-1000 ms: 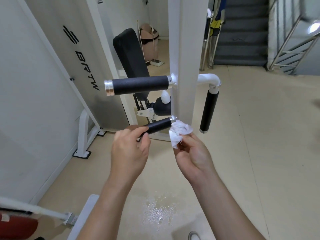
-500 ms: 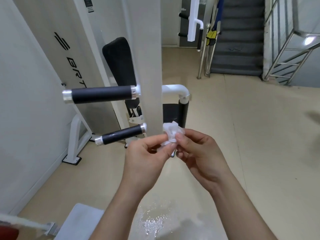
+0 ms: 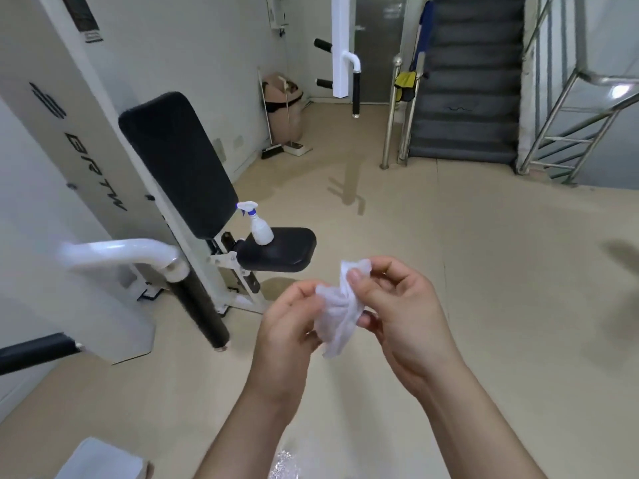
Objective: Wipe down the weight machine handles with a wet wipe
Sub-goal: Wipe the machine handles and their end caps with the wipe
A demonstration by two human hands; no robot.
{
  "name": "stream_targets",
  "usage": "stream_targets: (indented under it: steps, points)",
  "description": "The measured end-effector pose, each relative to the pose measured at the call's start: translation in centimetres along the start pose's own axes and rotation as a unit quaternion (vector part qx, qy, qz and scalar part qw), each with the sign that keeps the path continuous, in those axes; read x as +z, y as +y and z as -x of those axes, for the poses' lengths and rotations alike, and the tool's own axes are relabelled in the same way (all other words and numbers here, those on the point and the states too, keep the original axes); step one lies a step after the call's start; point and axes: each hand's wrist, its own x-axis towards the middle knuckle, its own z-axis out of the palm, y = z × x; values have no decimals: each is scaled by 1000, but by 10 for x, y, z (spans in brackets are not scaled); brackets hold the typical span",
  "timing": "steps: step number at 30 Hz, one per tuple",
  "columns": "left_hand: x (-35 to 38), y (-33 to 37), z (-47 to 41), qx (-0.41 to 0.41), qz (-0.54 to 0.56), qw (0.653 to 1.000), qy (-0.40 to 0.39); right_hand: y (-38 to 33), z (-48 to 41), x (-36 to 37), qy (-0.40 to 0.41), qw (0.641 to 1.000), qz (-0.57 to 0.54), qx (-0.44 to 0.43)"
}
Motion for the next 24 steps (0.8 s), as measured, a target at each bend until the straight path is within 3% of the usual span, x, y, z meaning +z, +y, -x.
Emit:
stream_targets:
  steps: [2,6,12,15,20,24]
  points:
    - [23,-4,-21,3,-10,1000,-14,-7,-18,-20,12,1000,20,-20]
    - [59,-13,-73,26,-38,998,54,-17,-61,-53,21,1000,2,-5]
    - [100,-24,-171,12,40,995,91,-25,-151,-101,8,978,-181,103]
    - [120,-24,-231,13,66,997,49,-30,-213,-121,21,963,-230,139]
    - [140,-11,-335,25,49,998,-2,-65,-318,-146,33,994,-76,74]
    - [159,-5,-407,69,-134,989,-8,-91,-388,-169,20,999,7,41]
